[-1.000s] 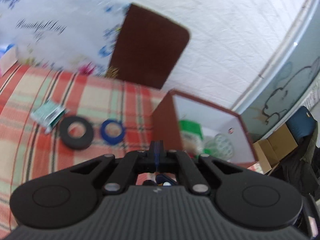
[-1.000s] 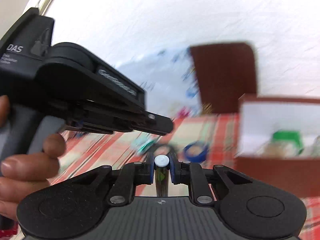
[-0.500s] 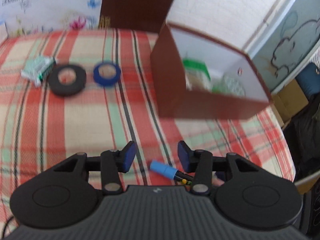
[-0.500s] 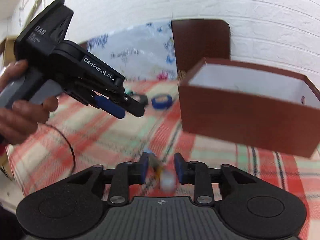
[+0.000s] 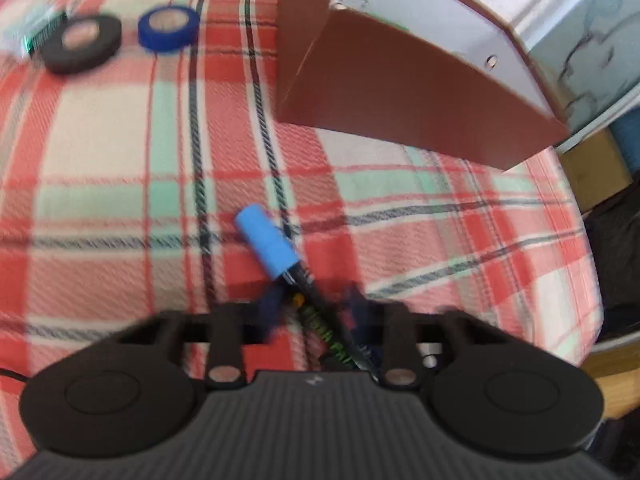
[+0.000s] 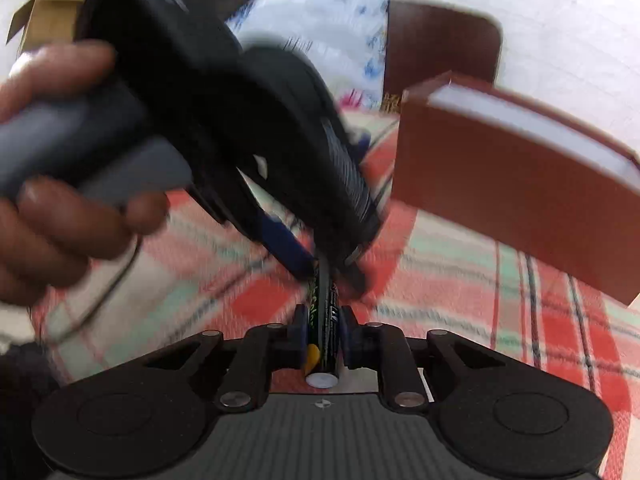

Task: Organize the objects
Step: 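Lift the marker and lower it into the brown box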

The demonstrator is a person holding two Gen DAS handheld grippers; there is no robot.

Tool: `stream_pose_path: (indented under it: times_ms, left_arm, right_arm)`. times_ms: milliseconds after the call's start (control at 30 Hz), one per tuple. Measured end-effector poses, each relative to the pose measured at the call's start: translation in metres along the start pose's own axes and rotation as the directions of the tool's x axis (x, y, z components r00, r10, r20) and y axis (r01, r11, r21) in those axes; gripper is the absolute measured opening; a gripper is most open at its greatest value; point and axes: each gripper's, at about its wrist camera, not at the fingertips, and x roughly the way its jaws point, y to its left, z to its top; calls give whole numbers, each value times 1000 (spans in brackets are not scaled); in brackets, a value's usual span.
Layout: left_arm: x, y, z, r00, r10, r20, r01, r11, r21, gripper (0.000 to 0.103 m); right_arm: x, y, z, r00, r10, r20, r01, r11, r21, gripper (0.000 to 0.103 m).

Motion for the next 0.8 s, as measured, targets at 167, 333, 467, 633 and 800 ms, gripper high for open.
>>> stream_pose_path:
  times_ms: [167, 333, 467, 633, 800]
  left_arm:
    - [-59, -26, 47, 982, -59, 177, 47, 996, 72, 29]
    - [-78, -89, 105, 943, -89, 322, 8, 970, 245, 28]
    - [-39, -130, 145, 947, -125, 296, 26, 948, 317, 28]
    - [15, -153, 172, 956, -80, 284, -24, 938, 345, 32]
    - [19, -135, 173, 952, -35, 304, -68, 944, 324, 32]
  right_arm:
    - [-24, -16, 34, 970, -91, 227, 82, 995, 47, 17]
    - [-24, -64, 74, 908, -220, 357, 188, 975, 122, 17]
    - [-5, -113, 85, 889, -319, 327, 265, 943, 201, 17]
    - [35, -160, 86, 889, -404, 218, 356, 906, 227, 38]
    - [24, -163, 72, 875, -406, 262, 332, 899, 285, 39]
